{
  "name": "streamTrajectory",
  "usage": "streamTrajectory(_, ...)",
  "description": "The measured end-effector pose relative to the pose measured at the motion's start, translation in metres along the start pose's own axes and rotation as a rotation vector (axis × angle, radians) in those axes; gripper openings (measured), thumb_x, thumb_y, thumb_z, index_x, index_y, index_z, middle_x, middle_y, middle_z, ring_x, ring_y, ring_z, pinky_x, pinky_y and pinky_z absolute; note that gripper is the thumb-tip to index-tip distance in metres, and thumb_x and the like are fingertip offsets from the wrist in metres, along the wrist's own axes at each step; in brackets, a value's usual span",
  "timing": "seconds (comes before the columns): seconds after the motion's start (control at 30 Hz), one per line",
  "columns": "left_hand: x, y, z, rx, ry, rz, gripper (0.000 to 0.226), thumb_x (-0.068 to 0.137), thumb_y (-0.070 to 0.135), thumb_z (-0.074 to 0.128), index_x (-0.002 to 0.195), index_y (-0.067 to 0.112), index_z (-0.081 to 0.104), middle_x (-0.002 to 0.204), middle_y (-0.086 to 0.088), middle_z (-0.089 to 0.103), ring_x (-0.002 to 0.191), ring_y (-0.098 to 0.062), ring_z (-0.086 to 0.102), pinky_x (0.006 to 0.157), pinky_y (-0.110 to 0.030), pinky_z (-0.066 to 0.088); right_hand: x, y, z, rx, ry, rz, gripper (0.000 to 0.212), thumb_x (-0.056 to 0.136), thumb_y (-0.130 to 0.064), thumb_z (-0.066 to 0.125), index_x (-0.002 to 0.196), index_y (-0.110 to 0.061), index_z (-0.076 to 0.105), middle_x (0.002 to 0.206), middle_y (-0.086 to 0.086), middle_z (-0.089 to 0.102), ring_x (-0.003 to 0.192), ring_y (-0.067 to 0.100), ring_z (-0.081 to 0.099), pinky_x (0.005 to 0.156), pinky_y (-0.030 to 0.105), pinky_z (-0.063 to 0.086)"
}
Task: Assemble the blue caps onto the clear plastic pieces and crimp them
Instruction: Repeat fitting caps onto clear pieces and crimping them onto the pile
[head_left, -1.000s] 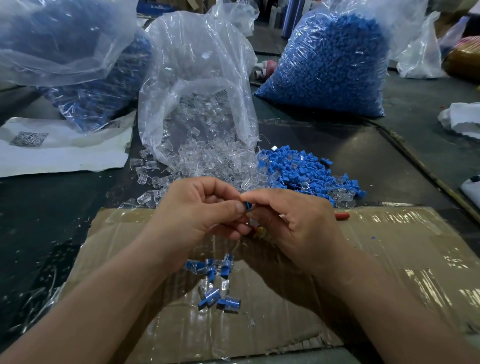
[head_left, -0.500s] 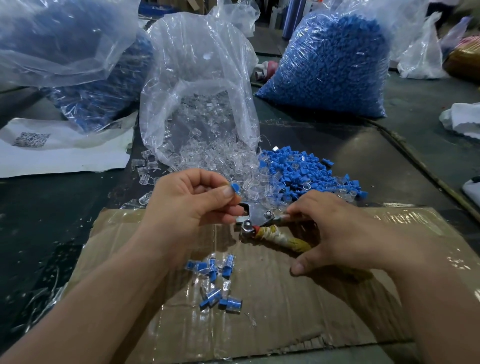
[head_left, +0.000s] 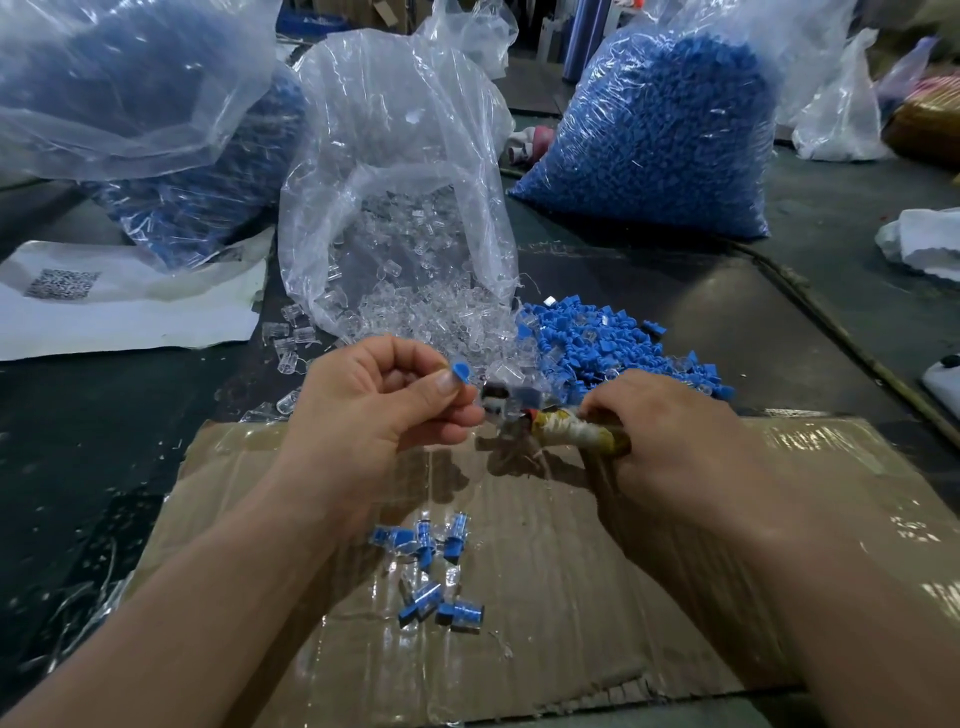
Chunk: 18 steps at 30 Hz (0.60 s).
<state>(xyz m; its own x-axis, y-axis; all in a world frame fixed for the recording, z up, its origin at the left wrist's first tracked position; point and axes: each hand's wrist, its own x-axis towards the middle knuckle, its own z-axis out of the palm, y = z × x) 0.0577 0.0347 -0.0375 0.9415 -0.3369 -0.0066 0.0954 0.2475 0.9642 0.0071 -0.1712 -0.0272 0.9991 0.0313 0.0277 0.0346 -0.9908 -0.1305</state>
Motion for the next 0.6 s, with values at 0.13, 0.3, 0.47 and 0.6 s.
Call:
streamTrajectory(0.13, 0.000, 0.001, 0.001, -0.010, 0.010, 0.021, 0.009, 0.062, 0.008, 0.063, 0.061, 0.016, 0.066, 0.065, -0.012, 0.069, 0.061, -0.022, 0.069, 0.050, -0.020, 0.052, -0.004, -0.001, -0.007, 0.163, 0.165, 0.005, 0.017, 0.082, -0.021, 0.061, 0.087, -0.032, 0.048, 0.081, -0.014, 0.044, 0.075, 0.007, 0.041, 0.059, 0.022, 0.027)
streamTrajectory(0.3, -0.004, 0.002, 0.006, 0.050, 0.012, 0.098, 0.009, 0.063, 0.009, 0.061, 0.071, 0.007, 0.060, 0.064, -0.011, 0.069, 0.059, -0.021, 0.069, 0.051, -0.019, 0.053, -0.008, -0.015, -0.006, 0.271, 0.143, -0.045, 0.027, 0.084, -0.021, 0.057, 0.078, -0.037, 0.036, 0.076, -0.014, 0.045, 0.070, 0.004, 0.043, 0.059, 0.014, 0.027)
streamTrajectory(0.47, -0.006, 0.004, 0.009, 0.089, 0.008, 0.136, 0.012, 0.064, 0.009, 0.060, 0.075, 0.005, 0.058, 0.062, -0.008, 0.069, 0.058, -0.018, 0.068, 0.051, -0.018, 0.052, -0.008, -0.016, -0.003, 0.255, 0.096, -0.081, 0.019, 0.087, -0.028, 0.054, 0.093, -0.036, 0.037, 0.082, -0.019, 0.039, 0.077, 0.002, 0.036, 0.063, 0.019, 0.026)
streamTrajectory(0.6, -0.006, 0.004, 0.009, 0.099, 0.022, 0.151, 0.012, 0.064, 0.010, 0.060, 0.074, 0.006, 0.058, 0.062, -0.006, 0.069, 0.058, -0.018, 0.068, 0.051, -0.018, 0.052, -0.008, -0.016, -0.003, 0.253, 0.093, -0.090, 0.020, 0.086, -0.027, 0.055, 0.093, -0.035, 0.038, 0.082, -0.021, 0.038, 0.074, 0.002, 0.036, 0.063, 0.016, 0.028)
